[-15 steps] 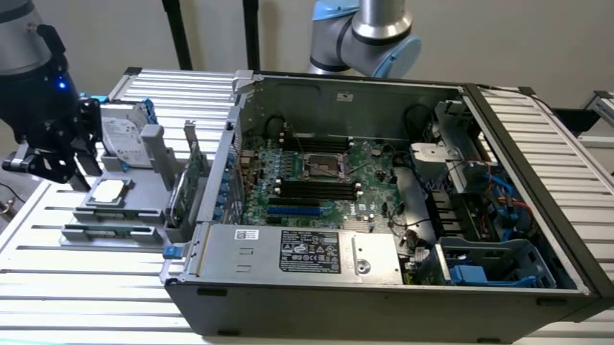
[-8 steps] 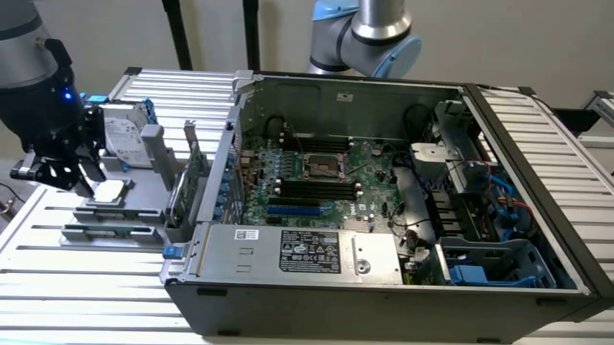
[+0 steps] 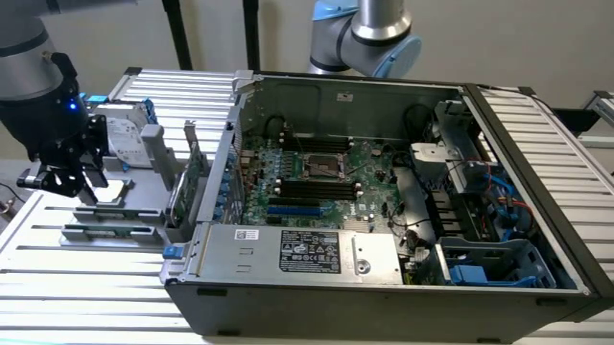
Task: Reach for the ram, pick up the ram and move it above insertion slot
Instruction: 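Pick up the ram and move it above insertion slot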
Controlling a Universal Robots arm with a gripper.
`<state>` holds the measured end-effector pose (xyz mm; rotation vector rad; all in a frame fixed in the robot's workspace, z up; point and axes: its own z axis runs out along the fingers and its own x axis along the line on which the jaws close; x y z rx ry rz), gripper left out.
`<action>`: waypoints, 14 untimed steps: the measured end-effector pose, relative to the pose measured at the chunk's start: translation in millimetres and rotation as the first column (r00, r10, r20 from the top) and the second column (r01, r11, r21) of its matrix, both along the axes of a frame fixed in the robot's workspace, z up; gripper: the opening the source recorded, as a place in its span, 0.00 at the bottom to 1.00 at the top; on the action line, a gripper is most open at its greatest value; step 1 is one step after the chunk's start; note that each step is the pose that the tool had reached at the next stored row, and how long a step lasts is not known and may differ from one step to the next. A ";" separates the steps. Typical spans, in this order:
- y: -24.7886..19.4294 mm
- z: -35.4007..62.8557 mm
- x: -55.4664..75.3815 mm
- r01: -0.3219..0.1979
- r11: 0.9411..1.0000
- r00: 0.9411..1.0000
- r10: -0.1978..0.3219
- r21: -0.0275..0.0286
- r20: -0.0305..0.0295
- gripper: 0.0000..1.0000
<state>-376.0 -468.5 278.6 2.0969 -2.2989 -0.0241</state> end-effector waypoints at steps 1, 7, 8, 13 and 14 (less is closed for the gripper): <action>-0.5 -1.8 -0.2 0.000 1.000 1.000 0.000 0.000 0.000 0.36; -4.5 -12.7 -1.4 -0.003 1.000 1.000 0.003 0.000 0.000 0.36; -5.3 -14.5 -1.6 -0.004 1.000 1.000 0.004 0.000 0.000 0.36; -9.6 -23.8 -1.9 -0.010 1.000 1.000 0.010 0.000 0.000 0.36; -10.4 -25.6 -2.0 -0.012 1.000 1.000 0.012 0.000 0.000 0.36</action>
